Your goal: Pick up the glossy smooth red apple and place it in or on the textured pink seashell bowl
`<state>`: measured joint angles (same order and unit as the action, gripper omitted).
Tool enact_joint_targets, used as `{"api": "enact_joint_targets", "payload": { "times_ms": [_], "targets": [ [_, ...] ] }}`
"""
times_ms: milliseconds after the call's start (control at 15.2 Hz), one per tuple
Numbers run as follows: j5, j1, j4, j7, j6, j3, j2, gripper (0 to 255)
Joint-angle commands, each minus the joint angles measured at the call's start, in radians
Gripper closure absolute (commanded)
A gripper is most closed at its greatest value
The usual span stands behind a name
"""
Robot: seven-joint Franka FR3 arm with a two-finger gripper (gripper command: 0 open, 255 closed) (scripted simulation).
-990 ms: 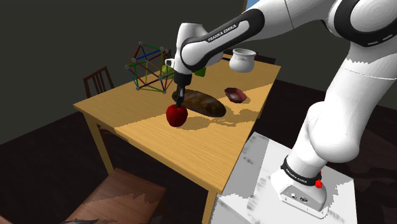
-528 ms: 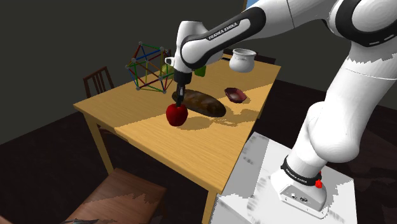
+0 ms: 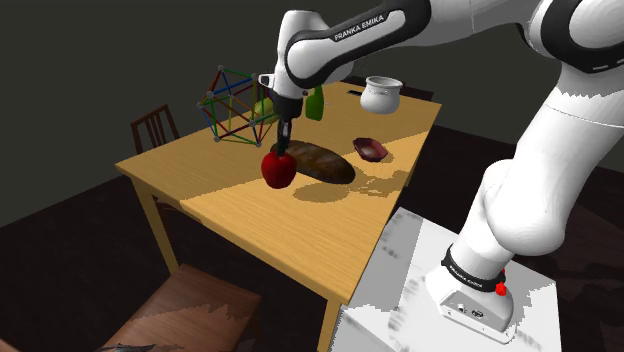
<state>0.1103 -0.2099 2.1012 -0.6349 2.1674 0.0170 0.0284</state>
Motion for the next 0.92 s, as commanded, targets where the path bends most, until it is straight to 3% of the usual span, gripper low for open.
{"api": "enact_joint_targets", "payload": {
  "times_ms": [0, 858],
  "targets": [
    [-0.002, 0.001, -0.022, 0.002, -0.028, 0.001, 0.006, 255],
    [-0.011, 0.002, -0.144, 0.018, -0.186, 0.002, 0.042, 255]
  ]
}}
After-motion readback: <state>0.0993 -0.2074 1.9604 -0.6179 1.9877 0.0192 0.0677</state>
